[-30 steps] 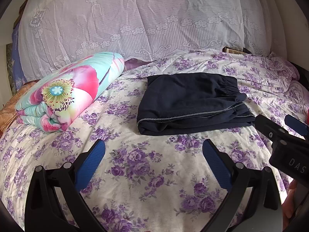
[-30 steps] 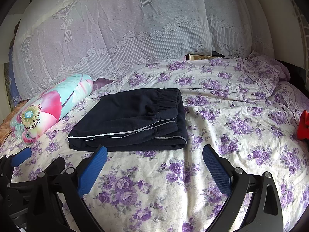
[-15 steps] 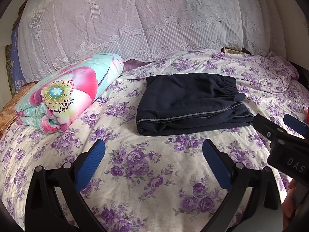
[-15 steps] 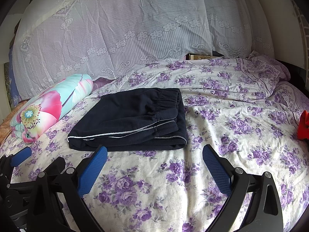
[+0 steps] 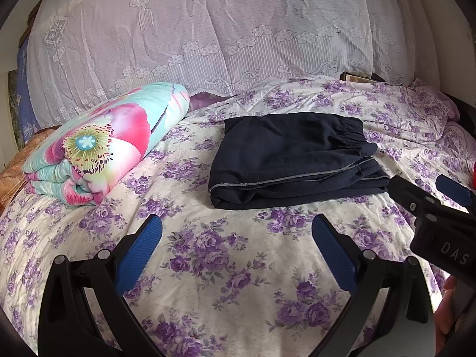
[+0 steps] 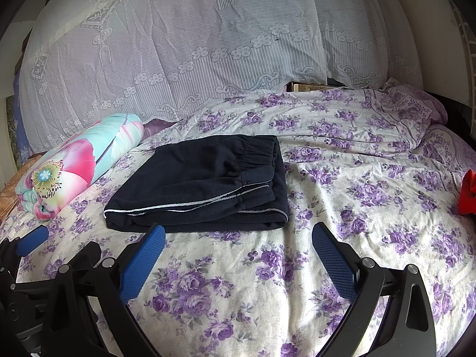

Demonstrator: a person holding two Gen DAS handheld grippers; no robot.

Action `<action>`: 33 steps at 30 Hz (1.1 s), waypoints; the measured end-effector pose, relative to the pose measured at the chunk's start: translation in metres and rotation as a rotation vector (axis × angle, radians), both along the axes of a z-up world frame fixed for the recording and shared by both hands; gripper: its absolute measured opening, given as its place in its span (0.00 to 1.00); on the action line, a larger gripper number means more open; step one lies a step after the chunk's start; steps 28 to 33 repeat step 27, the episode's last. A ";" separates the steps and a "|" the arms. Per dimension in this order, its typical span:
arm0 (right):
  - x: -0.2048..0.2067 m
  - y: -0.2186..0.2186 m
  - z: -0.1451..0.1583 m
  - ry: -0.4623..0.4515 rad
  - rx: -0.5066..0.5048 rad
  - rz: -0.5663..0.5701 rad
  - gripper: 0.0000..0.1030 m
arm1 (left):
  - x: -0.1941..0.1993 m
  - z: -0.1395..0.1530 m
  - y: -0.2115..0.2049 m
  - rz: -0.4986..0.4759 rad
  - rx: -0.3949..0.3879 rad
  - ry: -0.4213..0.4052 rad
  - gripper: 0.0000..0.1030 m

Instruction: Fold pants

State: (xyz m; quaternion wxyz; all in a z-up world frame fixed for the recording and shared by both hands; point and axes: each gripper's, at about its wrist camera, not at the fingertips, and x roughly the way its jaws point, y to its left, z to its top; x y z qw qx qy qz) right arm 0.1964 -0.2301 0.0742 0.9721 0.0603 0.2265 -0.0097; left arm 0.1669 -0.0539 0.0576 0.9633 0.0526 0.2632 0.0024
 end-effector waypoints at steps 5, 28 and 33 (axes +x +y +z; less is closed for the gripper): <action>0.000 0.000 0.000 0.001 0.001 0.000 0.97 | 0.000 0.000 0.001 -0.006 -0.008 0.000 0.95; 0.001 -0.001 0.001 0.002 0.001 0.002 0.97 | -0.001 0.000 0.000 -0.031 -0.012 -0.004 0.95; 0.001 -0.001 0.001 0.002 0.001 0.002 0.97 | -0.001 0.000 0.000 -0.031 -0.012 -0.004 0.95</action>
